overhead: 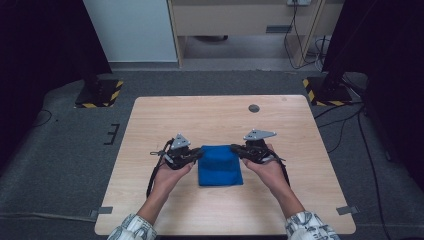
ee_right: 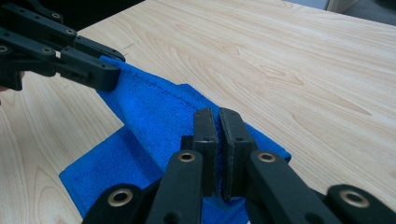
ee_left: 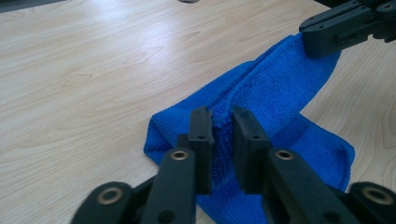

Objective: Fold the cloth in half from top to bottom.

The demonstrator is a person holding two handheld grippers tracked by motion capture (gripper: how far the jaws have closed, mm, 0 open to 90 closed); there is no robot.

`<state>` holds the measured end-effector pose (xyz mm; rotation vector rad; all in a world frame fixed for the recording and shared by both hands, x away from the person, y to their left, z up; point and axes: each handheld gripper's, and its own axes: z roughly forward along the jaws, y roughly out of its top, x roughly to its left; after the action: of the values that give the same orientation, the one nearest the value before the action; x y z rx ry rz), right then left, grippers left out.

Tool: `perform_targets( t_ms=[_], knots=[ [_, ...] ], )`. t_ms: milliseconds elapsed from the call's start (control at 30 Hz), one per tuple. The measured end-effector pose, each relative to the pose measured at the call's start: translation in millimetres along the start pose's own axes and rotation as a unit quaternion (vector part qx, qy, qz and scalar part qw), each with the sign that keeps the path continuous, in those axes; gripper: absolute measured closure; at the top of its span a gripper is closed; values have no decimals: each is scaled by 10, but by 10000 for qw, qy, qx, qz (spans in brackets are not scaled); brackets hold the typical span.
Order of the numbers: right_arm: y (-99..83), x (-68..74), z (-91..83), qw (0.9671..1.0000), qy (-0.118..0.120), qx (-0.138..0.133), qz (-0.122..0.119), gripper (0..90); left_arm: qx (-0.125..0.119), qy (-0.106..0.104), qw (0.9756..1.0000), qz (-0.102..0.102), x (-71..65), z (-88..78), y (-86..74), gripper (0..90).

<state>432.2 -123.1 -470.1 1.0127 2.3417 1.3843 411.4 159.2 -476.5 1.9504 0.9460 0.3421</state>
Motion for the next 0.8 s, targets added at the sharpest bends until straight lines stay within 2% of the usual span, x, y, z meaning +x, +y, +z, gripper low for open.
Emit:
perform_targets(
  t_ms=[100,200,300,467,800],
  knots=[
    [-15,0,3,10000,20,10,15,866,-36,-5,10000,-60,15,-9,-4,554],
    [-19,4,7,10000,37,23,-9,865,-151,-91,9994,-291,37,-22,-1,426],
    [-20,19,15,10000,61,36,-19,866,-209,-138,9992,-311,42,-48,11,392],
    [-28,40,19,9999,83,53,-26,865,-340,-130,9983,-457,63,-72,39,334],
    [-91,62,-18,9998,135,112,-59,863,-381,47,9974,-615,125,-61,28,264]
  ],
)
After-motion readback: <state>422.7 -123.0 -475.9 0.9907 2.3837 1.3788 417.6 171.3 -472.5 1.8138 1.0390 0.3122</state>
